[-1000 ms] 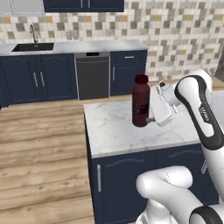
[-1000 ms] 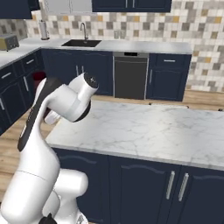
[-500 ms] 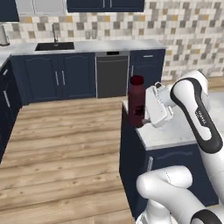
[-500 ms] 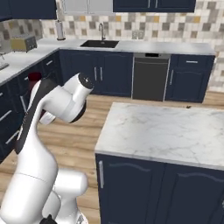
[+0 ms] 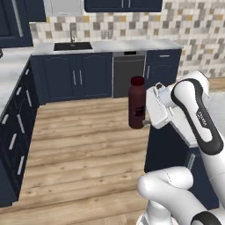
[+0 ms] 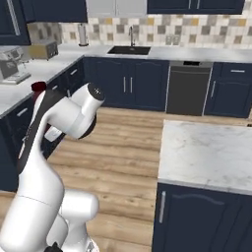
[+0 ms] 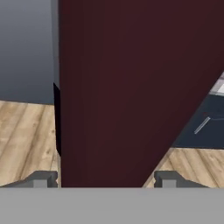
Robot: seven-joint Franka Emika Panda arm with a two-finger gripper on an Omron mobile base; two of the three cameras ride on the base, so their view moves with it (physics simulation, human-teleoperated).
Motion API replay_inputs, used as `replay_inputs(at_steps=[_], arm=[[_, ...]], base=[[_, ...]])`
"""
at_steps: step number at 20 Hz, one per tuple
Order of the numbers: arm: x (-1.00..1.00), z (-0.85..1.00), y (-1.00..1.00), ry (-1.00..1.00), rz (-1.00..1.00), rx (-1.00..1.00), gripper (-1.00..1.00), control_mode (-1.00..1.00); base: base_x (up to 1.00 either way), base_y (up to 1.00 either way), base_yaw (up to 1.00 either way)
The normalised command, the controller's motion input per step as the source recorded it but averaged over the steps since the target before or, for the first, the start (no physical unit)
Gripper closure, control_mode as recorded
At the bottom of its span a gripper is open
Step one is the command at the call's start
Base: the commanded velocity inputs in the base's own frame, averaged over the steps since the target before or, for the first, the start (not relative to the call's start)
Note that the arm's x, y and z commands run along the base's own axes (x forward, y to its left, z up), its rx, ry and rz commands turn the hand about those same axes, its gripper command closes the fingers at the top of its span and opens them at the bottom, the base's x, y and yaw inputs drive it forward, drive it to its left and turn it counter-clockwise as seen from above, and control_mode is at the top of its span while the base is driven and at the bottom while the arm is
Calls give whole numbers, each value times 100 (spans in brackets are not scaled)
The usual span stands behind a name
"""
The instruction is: Pick the juice from the counter and place it in the open cabinet.
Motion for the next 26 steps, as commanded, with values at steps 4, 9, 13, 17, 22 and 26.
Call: replay_inputs(at_steps=[4,9,13,17,22,26], arm=[[0,0,0,0,0,0,100,100],[0,0,0,0,0,0,100,100],[0,0,0,0,0,0,100,100],[0,0,0,0,0,0,100,100],[0,0,0,0,0,0,100,100],[0,0,0,0,0,0,100,100]], base=[[58,74,0],[100,1,0],[100,1,0],[100,0,0],[100,0,0],[100,0,0]])
